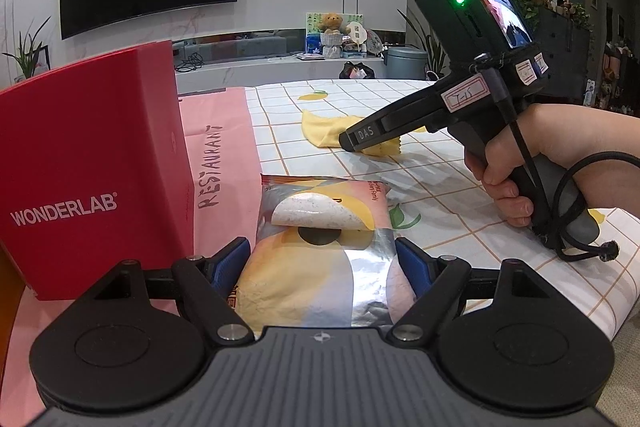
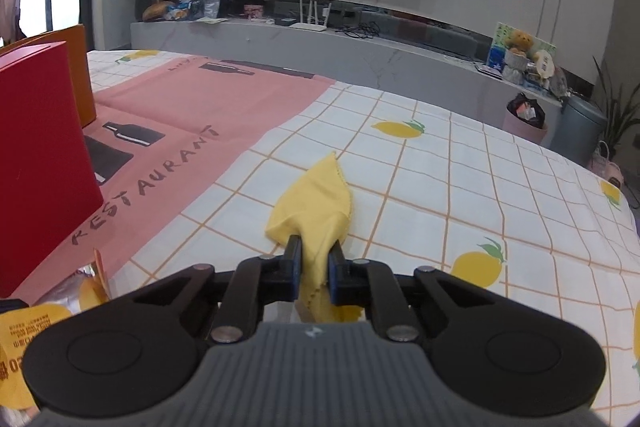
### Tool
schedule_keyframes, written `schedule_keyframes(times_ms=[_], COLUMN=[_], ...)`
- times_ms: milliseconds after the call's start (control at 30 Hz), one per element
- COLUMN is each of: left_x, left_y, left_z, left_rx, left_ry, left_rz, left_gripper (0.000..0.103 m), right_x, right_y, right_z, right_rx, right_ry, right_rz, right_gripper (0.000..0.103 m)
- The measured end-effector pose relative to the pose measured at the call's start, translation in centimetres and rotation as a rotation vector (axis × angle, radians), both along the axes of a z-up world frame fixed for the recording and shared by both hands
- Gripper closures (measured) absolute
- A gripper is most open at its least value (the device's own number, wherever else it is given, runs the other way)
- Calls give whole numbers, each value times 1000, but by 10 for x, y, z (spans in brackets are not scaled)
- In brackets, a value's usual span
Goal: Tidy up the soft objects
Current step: 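Grasp the yellow cloth with the right tool while the left tool holds the packet, then carry the snack packet and yellow cloth with both tools over the orange box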
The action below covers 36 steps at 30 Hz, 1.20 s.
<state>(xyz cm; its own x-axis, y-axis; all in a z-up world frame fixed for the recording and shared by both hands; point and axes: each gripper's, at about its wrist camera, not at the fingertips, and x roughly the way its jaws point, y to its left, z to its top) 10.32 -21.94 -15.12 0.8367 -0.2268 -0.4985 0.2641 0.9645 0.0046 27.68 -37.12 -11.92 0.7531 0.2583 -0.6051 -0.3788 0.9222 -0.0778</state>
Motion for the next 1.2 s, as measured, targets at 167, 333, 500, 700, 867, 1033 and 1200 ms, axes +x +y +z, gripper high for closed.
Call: schedule_keyframes(times_ms=[167, 333, 500, 700, 867, 1033, 1200], left_x=[0, -3, -4, -12, -28, -38, -38], left_y=[0, -7, -3, 5, 12, 36, 89], left_z=[-1, 1, 5, 16, 43, 92, 145], left_rx=[0, 36, 6, -68, -69, -75, -34], left_ry=[-18, -38, -34, 10, -38, -101, -180], left_rz=[-5, -7, 6, -38, -159, -224, -202], left_gripper=[25, 33, 38, 40, 40, 40, 40], right_x=[-2, -8, -14, -29, -50, -76, -98], right_y=[6, 5, -10, -21, -15, 3, 53], right_z=[0, 0, 6, 25, 63, 128, 191], right_rx=[-23, 5, 101, 117, 59, 96, 140], right_ry=[-9, 1, 67, 71, 31, -59, -151], right_rz=[-4, -40, -105, -137, -144, -160, -120], right_gripper=[96, 98, 99, 99, 99, 99, 99])
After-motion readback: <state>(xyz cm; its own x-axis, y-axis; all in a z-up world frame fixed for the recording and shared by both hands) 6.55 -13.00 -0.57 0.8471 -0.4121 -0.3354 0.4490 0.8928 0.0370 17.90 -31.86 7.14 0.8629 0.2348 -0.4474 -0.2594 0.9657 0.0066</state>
